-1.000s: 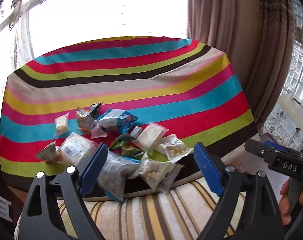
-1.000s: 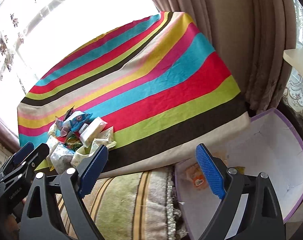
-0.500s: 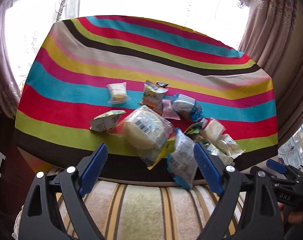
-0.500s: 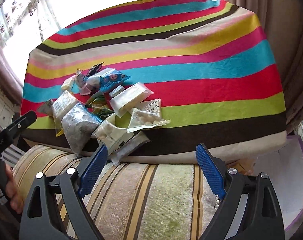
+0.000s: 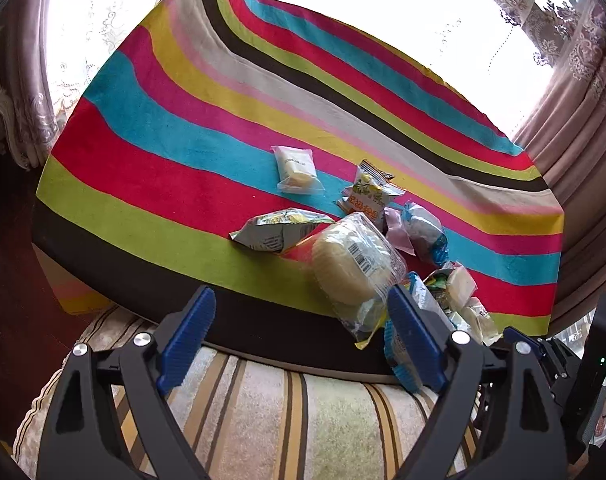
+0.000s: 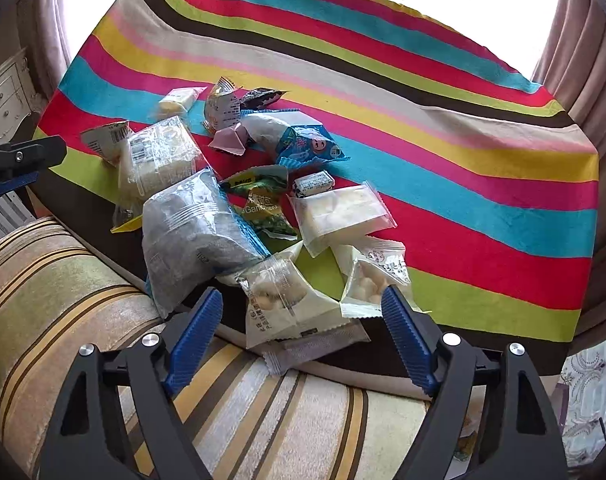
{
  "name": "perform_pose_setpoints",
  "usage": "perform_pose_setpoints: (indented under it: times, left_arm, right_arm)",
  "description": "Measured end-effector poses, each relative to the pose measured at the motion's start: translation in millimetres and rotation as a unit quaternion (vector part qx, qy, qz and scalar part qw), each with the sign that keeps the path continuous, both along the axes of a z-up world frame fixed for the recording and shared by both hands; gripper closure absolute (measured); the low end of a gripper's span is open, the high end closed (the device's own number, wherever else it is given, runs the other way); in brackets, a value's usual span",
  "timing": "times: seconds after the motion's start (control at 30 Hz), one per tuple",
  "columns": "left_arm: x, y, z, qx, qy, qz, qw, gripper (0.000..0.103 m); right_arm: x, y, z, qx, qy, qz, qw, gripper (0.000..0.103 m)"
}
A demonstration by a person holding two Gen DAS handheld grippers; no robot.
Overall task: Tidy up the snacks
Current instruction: 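Grasp the green-printed cake packet with the left gripper while the right grasps a white nut packet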
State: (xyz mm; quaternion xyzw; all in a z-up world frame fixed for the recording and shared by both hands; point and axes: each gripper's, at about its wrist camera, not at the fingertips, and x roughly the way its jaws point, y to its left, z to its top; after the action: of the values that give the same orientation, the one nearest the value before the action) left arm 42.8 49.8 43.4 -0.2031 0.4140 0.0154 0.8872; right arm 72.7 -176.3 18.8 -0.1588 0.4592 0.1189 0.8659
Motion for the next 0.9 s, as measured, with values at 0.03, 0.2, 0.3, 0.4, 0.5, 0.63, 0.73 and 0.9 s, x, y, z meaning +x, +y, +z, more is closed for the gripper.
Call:
perform_pose_setpoints:
  times: [0.03, 0.2, 0.3, 0.4, 0.5, 0.63, 0.73, 0.9]
  left_arm:
    - [1.7, 2.2, -1.3, -0.004, 0.002, 0.001, 1.0, 0.016]
    - [12.8, 9.8, -4.2, -0.011, 0.002, 0.009, 0.9999, 0.019]
    - [22.9, 14.5, -7.3, -0.016, 0.004, 0.014, 0.9998, 0.021]
    - [36.4, 16.3, -14.0, -0.02, 0.015, 0.018, 0.9995, 0.024]
    - [50.4, 15.1, -21.1, -0.018, 0.029, 0.02, 0.9992, 0.025]
    - [68.6, 14.6, -27.8, -0.009, 0.042, 0.024, 0.9988, 0.025]
    - [78.0, 15.8, -33.7, -0.013, 0.05, 0.025, 0.9983, 0.035]
    - [77.1, 15.2, -37.4, -0.008, 0.058, 0.028, 0.9979, 0.047]
  right_arm:
    - [2.0, 2.0, -1.5, -0.003, 0.001, 0.002, 1.0, 0.028]
    - [8.9, 10.4, -10.5, -0.009, 0.012, 0.011, 1.0, 0.035]
    - [11.5, 11.3, -15.0, -0.005, 0.021, 0.015, 1.0, 0.037]
    - [12.6, 11.7, -15.8, 0.001, 0.025, 0.02, 0.999, 0.04]
    - [13.0, 12.9, -19.4, 0.008, 0.036, 0.024, 0.999, 0.046]
    - [13.5, 13.0, -21.9, 0.021, 0.046, 0.031, 0.998, 0.06]
    - [13.4, 10.8, -21.3, 0.032, 0.047, 0.028, 0.998, 0.063]
    - [12.4, 3.8, -16.7, 0.054, 0.041, 0.022, 0.997, 0.065]
